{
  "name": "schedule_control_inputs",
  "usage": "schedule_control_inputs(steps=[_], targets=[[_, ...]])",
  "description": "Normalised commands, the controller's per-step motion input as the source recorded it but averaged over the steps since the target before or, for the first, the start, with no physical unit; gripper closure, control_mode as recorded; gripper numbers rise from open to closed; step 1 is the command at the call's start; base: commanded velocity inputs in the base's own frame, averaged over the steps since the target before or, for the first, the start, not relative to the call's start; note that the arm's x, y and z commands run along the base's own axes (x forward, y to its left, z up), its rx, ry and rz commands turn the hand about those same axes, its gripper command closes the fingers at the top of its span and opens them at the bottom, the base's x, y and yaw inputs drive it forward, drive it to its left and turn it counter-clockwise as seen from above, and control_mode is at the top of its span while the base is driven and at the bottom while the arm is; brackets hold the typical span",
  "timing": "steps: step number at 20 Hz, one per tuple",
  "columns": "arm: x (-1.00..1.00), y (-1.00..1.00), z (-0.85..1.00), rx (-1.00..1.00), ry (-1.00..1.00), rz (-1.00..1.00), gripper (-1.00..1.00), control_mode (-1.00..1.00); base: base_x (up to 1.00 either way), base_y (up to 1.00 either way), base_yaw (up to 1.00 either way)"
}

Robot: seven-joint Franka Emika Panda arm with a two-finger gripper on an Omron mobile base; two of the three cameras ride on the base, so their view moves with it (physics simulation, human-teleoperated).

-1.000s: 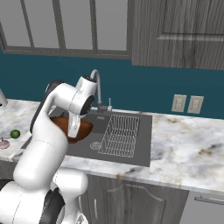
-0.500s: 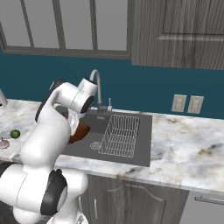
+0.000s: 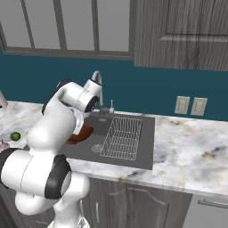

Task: Remove the avocado and garlic from the sink. Then move the bowl and cup from the counter to the sink for washing.

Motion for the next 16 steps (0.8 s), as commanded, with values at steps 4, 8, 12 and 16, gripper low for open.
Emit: schedule_control_inputs(steps=[4, 8, 12, 16], targets=[[0.24, 0.05, -0.17, 0.01, 0.01, -0.02, 1.00, -1.00, 0.00, 0.00, 0.00], [0.27, 0.04, -0.16, 0.00, 0.03, -0.08, 1.00, -1.00, 0.00, 0.00, 0.00], [0.20, 0.04, -0.17, 0.00, 0.05, -0.13, 1.00, -1.00, 0.00, 0.00, 0.00], [0.19, 0.04, -0.16, 0.00, 0.03, -0.13, 1.00, -1.00, 0.00, 0.00, 0.00]])
